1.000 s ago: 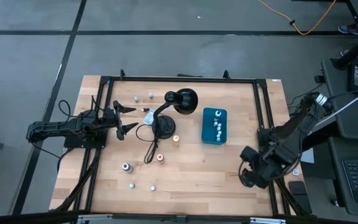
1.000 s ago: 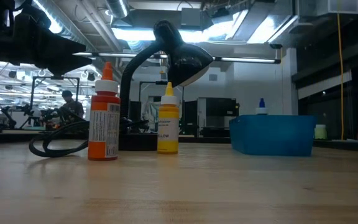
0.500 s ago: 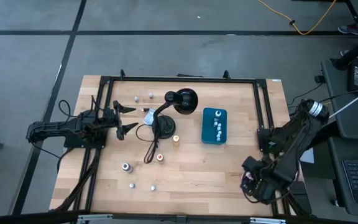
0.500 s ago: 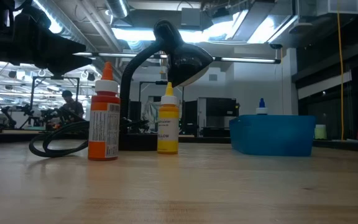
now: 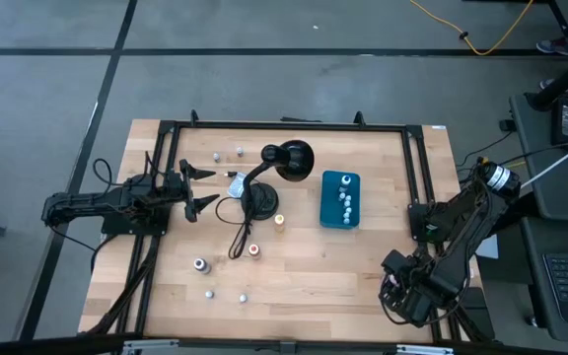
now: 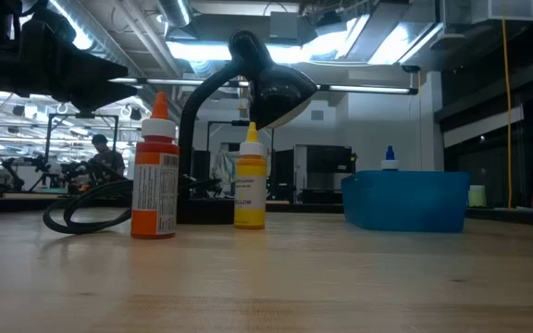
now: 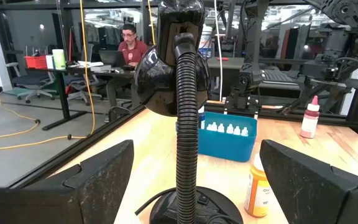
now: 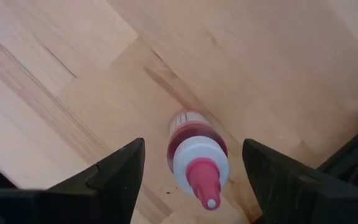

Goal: Pick & Place food coloring
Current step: Put the large pink food coloring bottle into the blue bin

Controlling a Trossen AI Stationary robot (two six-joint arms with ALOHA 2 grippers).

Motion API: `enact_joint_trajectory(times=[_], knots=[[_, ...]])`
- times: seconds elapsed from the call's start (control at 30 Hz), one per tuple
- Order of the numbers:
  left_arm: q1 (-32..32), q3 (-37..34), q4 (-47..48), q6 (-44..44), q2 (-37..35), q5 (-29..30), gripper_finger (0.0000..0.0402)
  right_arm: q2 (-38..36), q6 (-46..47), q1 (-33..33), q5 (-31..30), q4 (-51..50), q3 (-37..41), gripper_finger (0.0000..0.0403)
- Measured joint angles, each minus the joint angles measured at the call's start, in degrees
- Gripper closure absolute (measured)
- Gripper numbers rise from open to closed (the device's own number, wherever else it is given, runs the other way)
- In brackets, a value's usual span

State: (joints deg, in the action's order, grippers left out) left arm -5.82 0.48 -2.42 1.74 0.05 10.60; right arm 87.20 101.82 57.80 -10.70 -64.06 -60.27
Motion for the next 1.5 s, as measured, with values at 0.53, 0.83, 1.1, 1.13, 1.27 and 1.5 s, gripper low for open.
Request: enact_joint_trajectory(times=[0.53, 0.83, 1.1, 1.13, 1.27, 1.5], knots=[[0.0, 0.0, 0.0, 0.0, 0.0, 0.0, 0.0056, 0.0, -0.4, 0.0, 1.8, -0.1, 0.0, 0.0245], [0.0, 0.0, 0.0, 0.0, 0.0, 0.0, 0.0056, -0.5, -3.1, -0.2, 1.8, -0.2, 0.0, 0.0279], [0.0, 0.0, 0.0, 0.0, 0.0, 0.0, 0.0056, -1.9, -10.0, -4.7, 1.6, -11.7, -7.9, 0.0277], [0.0, 0.0, 0.0, 0.0, 0.0, 0.0, 0.0056, -1.9, -11.4, -5.4, 1.3, -13.8, -9.6, 0.0280], [0.0, 0.0, 0.0, 0.0, 0.0, 0.0, 0.0056, -1.9, -18.2, -9.0, -0.4, -20.9, -16.2, 0.0280], [0.0, 0.0, 0.0, 0.0, 0.0, 0.0, 0.0056, -2.1, -32.5, -18.1, -2.4, -25.8, -26.0, 0.0273]])
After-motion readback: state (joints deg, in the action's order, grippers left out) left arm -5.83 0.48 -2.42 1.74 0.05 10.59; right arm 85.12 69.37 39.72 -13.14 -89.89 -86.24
